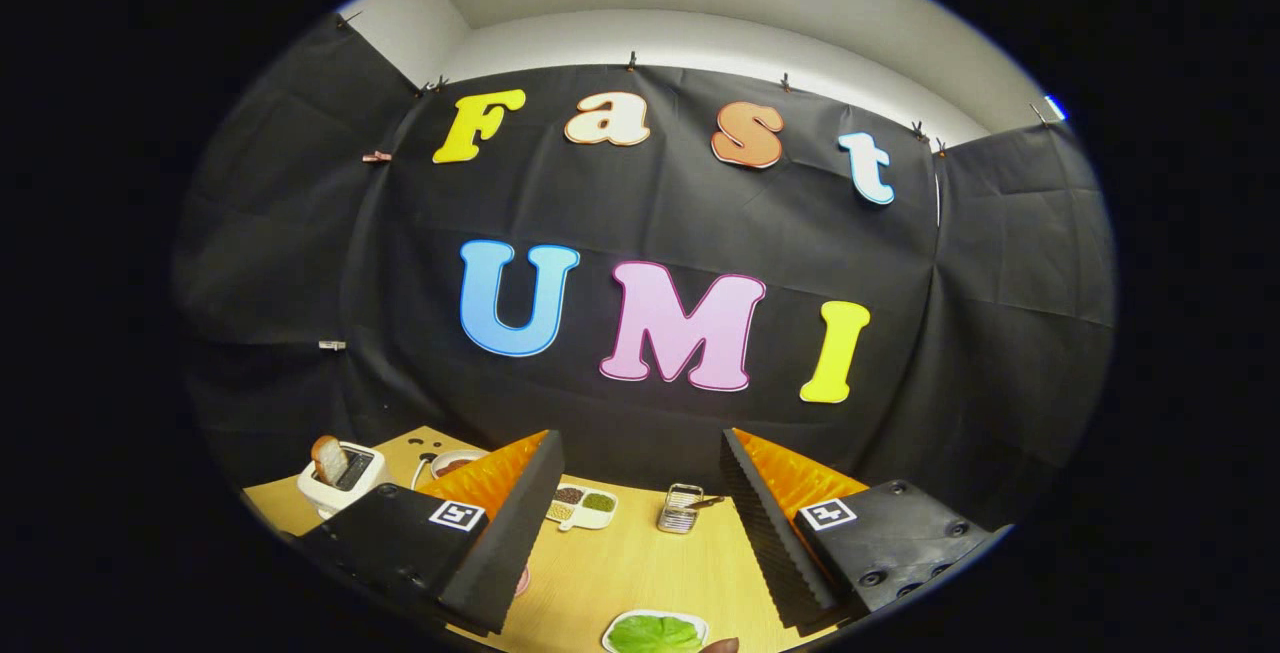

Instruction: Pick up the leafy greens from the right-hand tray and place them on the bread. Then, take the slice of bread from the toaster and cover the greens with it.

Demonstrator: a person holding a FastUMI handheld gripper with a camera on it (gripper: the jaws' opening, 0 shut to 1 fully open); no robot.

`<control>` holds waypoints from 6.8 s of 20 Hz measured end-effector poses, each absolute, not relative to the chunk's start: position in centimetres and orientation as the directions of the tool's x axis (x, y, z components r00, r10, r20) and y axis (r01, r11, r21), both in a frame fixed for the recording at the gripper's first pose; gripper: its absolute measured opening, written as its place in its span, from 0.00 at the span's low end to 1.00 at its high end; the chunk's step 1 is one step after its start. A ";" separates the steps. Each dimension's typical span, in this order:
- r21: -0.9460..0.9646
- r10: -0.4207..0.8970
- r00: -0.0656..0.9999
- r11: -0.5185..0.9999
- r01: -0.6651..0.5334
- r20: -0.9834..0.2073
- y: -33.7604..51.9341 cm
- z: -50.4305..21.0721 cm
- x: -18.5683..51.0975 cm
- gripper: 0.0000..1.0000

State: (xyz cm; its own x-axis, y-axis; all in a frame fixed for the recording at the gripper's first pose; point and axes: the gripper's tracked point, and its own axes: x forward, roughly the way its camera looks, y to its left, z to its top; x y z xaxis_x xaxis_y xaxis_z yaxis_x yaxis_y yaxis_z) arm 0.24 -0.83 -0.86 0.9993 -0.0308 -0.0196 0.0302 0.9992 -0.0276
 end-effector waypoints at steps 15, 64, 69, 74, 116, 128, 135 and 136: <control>-0.032 -0.028 0.994 0.999 0.025 -0.102 -1.9 -3.3 0.9 0.98; 0.140 0.352 0.519 0.905 -0.402 -0.779 -2.9 -41.5 -2.1 0.06; 0.177 0.439 0.566 0.871 -0.458 -0.697 2.0 -34.9 -0.1 0.05; 0.211 0.531 0.546 0.814 -0.541 -0.649 9.5 -31.2 2.0 0.06; 0.229 0.657 0.558 0.727 -0.648 -0.506 44.7 -16.0 10.1 0.60; 0.104 0.486 0.550 0.806 -0.583 -0.679 49.6 -23.6 12.1 0.58; 0.157 0.474 0.517 0.826 -0.541 -0.712 50.4 -25.0 12.2 0.19; 0.152 0.479 0.520 0.821 -0.551 -0.707 50.3 -24.8 12.2 0.17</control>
